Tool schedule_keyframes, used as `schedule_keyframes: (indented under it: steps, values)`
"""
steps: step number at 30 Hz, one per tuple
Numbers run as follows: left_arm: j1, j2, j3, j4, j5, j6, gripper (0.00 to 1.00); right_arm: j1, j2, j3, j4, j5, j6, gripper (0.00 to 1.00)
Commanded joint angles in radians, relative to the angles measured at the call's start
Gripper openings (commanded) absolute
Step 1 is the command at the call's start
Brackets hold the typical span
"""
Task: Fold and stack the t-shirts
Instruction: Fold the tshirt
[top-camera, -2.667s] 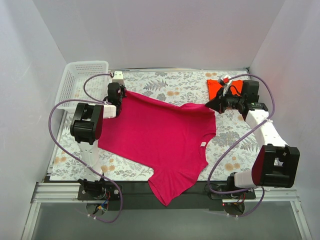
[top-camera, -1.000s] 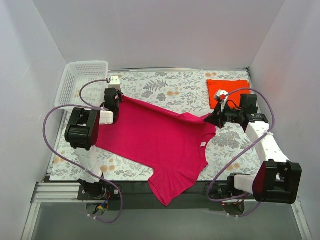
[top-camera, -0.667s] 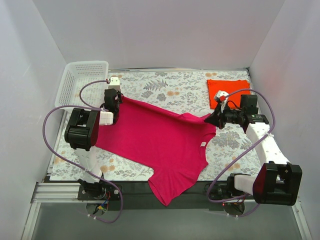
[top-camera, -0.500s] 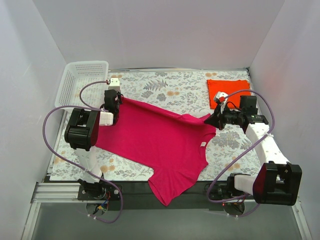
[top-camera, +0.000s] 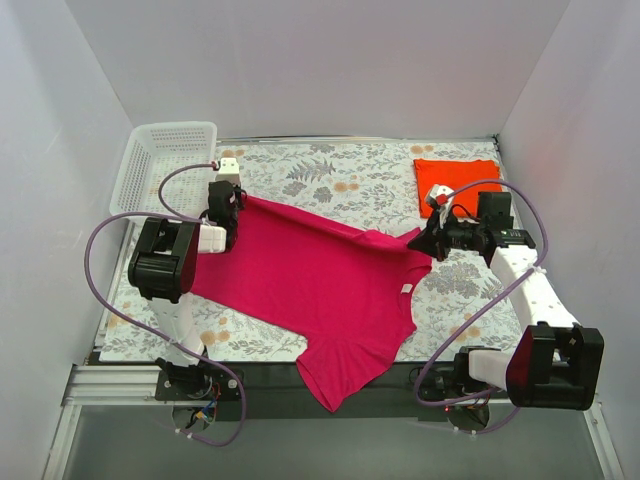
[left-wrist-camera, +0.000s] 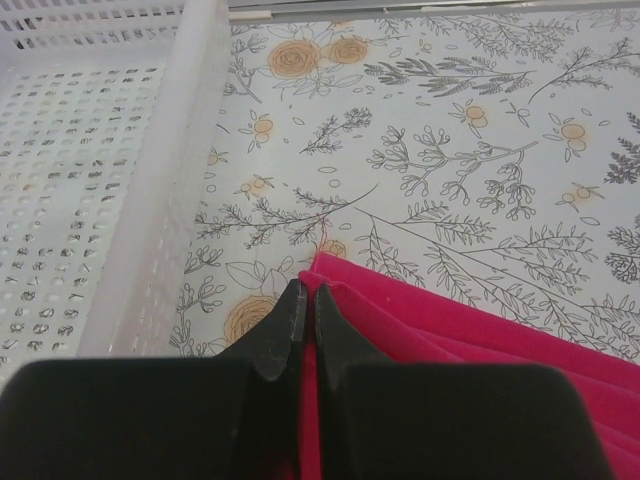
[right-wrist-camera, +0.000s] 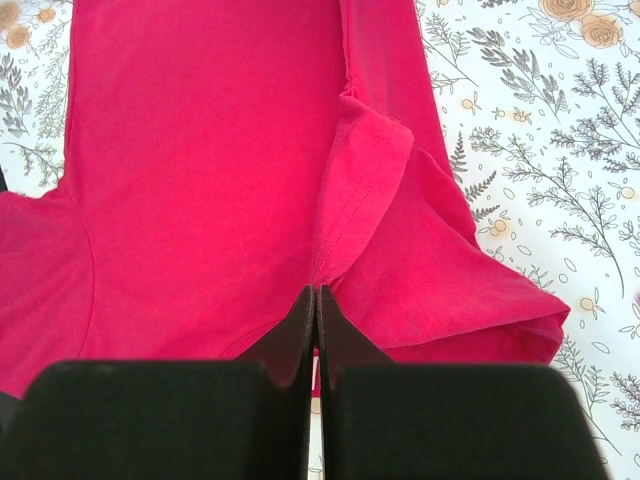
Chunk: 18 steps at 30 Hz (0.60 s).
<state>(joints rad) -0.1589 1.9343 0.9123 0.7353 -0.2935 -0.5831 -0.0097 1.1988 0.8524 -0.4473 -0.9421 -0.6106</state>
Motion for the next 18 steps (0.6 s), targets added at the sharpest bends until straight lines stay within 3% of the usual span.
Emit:
schedule_keyframes:
  steps: [1,9,10,11,12,15,18]
  values:
    - [0.007,-0.077,-0.018,0.015,-0.029,0.012,0.00,0.008,0.005,-0.012,-0.013,0.005,-0.020,0.01]
    - [0.007,-0.092,-0.033,0.001,-0.023,-0.006,0.00,0.042,0.010,-0.016,-0.036,0.035,-0.035,0.01]
    - [0.007,-0.098,-0.035,-0.002,-0.019,-0.009,0.04,0.045,0.007,-0.018,-0.044,0.045,-0.043,0.04]
    - [0.007,-0.106,-0.036,-0.017,-0.010,-0.023,0.10,0.047,0.007,-0.019,-0.054,0.049,-0.061,0.12]
    - [0.007,-0.110,-0.038,-0.020,-0.004,-0.024,0.31,0.047,0.002,-0.018,-0.063,0.055,-0.069,0.17]
    - [0.007,-0.138,-0.052,-0.031,0.002,-0.047,0.55,0.051,-0.011,-0.012,-0.116,0.062,-0.118,0.28]
    - [0.007,-0.164,-0.062,-0.054,0.027,-0.070,0.64,0.051,-0.041,-0.007,-0.152,0.066,-0.143,0.45]
